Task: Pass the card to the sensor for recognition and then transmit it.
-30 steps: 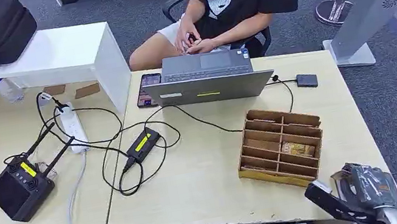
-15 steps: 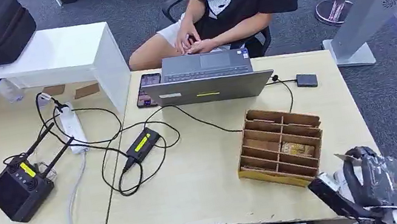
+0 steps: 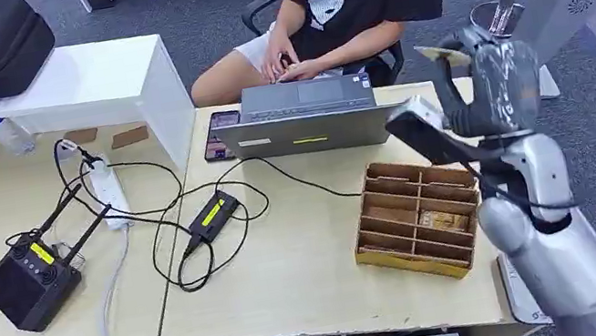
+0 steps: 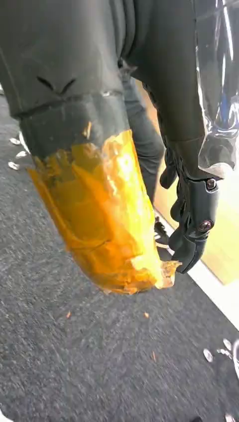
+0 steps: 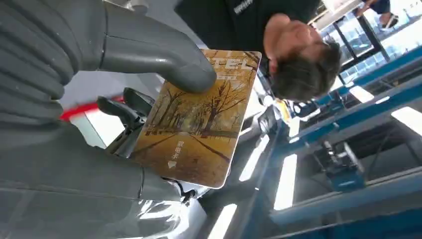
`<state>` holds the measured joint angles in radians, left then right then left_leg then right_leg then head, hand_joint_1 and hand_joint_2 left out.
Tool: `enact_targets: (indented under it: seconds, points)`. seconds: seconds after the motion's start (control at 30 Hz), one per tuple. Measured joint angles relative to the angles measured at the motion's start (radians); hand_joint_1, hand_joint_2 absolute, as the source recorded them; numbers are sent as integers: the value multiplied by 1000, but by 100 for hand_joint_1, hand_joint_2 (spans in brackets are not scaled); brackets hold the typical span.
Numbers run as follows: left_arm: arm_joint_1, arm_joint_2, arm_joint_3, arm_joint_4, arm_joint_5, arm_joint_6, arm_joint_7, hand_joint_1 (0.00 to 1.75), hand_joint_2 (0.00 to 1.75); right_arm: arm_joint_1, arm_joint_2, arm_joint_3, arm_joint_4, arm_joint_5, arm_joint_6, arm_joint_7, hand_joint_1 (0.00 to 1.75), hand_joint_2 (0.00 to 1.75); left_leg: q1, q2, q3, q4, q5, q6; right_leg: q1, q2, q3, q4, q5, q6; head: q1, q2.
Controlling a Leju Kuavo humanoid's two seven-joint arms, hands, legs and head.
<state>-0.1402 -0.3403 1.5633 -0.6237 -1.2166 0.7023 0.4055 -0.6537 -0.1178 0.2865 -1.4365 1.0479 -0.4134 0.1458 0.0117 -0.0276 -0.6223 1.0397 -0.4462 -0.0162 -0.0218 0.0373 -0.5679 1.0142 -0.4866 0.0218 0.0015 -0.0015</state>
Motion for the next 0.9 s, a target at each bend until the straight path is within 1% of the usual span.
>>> enact_targets:
  seconds: [0.07,0.17,0.27,0.4,0.5,0.53,0.57,0.6,0.67,0.7,0.73,0.83,0.9]
  points:
    - [-2,0,0,3,-11,0,-8,0,0,-118,21,29,90,4,68,8,175,175,0,0,0,0,0,0,0,0,0,0,0,0,0,0]
    - [-3,0,0,6,-14,0,-9,0,0,-214,51,58,171,7,86,8,175,175,0,-3,-1,0,0,0,0,-2,-1,0,0,0,-1,0]
    - [-3,0,0,9,-14,0,-10,0,0,-265,69,72,215,8,89,9,175,175,1,-5,-2,0,0,0,0,-4,-1,0,0,0,0,0]
    - [-2,0,0,12,-14,0,-10,0,0,-295,79,84,253,7,89,11,175,175,0,-5,-3,0,0,0,0,-5,-1,-1,-1,0,0,0]
    - [-3,0,0,13,-18,0,-18,0,0,-314,93,93,276,3,119,20,175,175,0,-4,-3,0,0,0,0,-5,-1,-1,-1,0,0,0]
    - [-3,0,0,14,-22,0,-23,0,0,-328,103,100,289,-12,156,22,175,175,0,-5,-3,0,0,0,0,-5,-1,-1,0,0,0,0]
    - [-2,0,0,14,-30,0,-32,0,0,-352,116,109,320,-28,211,30,175,175,0,-4,-3,0,0,0,0,-5,-2,0,0,0,0,0]
    - [-3,0,0,15,-38,0,-42,0,0,-384,132,119,362,-22,253,47,175,175,0,-3,-3,0,0,0,0,-4,-3,0,0,0,-1,0]
    - [-6,1,0,19,-53,0,-69,0,0,-442,158,145,449,13,260,85,175,175,1,-4,-3,0,1,0,0,-4,-3,0,0,0,0,0]
    - [-7,2,0,21,-62,0,-85,0,0,-478,172,159,523,21,255,107,175,175,1,-5,-3,0,1,-1,0,-5,-3,0,0,0,0,0]
    - [-7,2,0,23,-68,0,-94,0,0,-499,182,162,569,21,251,114,175,175,1,-5,-3,0,1,-1,1,-5,-3,0,0,0,0,0]
    - [-9,2,0,29,-84,0,-116,0,0,-543,206,169,731,18,231,123,175,175,2,-7,-3,0,1,-1,1,-7,-2,0,0,0,0,0]
    - [-10,2,0,32,-87,0,-119,0,0,-546,214,173,808,16,223,117,168,175,2,-8,-3,0,1,-1,1,-8,-1,0,0,0,0,0]
